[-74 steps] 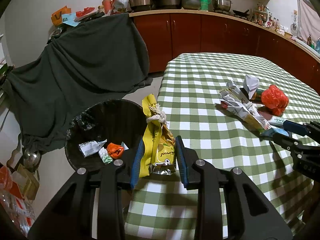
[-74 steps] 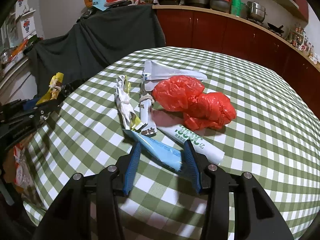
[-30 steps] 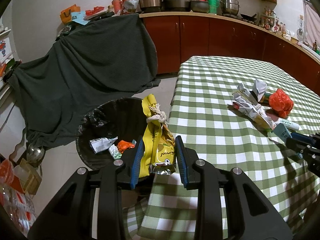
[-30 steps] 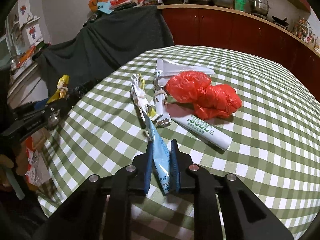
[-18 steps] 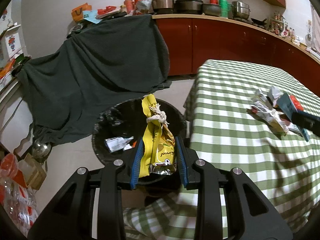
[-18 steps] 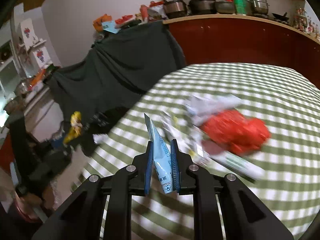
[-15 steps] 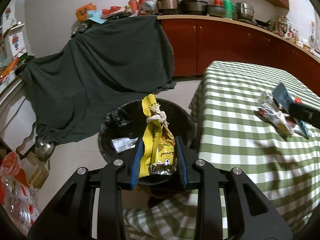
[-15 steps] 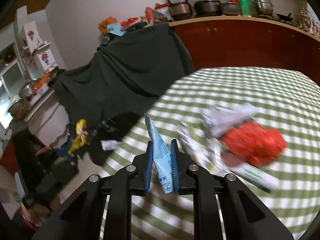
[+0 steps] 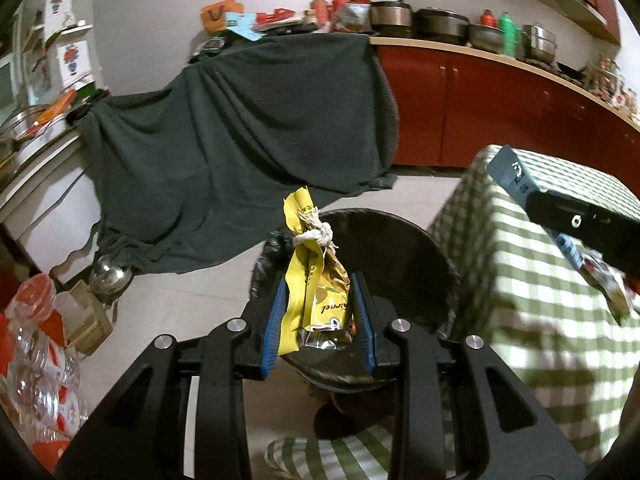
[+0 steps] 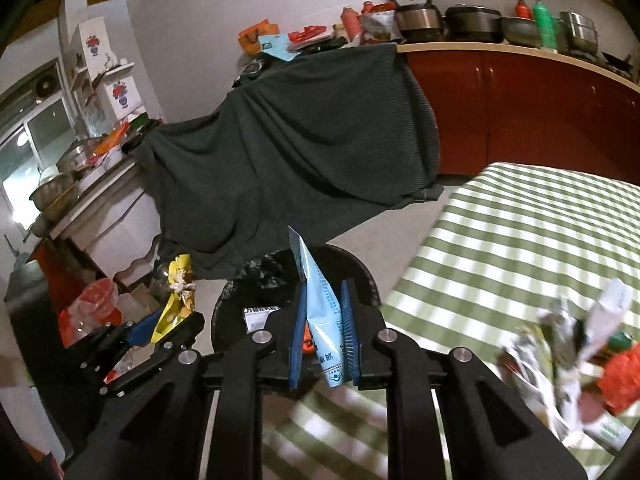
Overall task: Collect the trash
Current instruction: 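Carry the blue tube over the bin with right and open both grippers, then move both open grippers back to the table toward the white toothpaste tube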
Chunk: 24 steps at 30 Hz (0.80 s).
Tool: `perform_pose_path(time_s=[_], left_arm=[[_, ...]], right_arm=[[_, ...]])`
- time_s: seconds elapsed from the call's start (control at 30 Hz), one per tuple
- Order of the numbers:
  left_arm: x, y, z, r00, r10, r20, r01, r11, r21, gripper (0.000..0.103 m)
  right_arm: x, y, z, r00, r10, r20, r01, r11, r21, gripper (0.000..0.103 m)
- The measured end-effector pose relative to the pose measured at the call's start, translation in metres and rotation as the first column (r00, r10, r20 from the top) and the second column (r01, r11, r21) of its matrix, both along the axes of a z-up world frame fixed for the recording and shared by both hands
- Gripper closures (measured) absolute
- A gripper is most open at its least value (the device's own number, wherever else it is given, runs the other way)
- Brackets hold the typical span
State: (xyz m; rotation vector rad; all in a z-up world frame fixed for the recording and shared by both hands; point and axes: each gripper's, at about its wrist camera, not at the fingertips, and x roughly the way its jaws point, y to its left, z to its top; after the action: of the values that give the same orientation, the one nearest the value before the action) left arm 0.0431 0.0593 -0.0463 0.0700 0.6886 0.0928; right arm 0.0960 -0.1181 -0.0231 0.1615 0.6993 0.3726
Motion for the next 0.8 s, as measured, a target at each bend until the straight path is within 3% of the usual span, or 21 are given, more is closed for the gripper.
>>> perform_pose_path(time_s=[0.4,0.53,0.7,0.8], left_arm=[[0.044,0.015,-0.013,0.995,0.095,0.006,-0.095,0.995,0.000,0.071],[0.053,0.017,-0.020,0.993,0.116,-0.007,-0.116,0.993,0.004,0.062],[0.058,0.024,-0.022,0.991,0.129,-0.021,-0.129,0.992,0.005,0.059],[0.055,0.023,-0.020,0.992,0.128,-0.014,-0.127,0.992,0.005,0.057]], right_arm=[[0.040,0.043,-0.017,1.000,0.019,-0.018,-0.021,0.997,-0.068,0.083],[0.051,0.048,-0.023,0.999,0.008,-0.041,-0.011,0.997,-0.070,0.073],[0.048,0.040,-0.019,1.000,-0.009,-0.030,0.007,0.998,-0.067,0.068],[0.042,0.033,-0.011,1.000,-0.023,-0.006,0.023,0.998,-0.063,0.058]])
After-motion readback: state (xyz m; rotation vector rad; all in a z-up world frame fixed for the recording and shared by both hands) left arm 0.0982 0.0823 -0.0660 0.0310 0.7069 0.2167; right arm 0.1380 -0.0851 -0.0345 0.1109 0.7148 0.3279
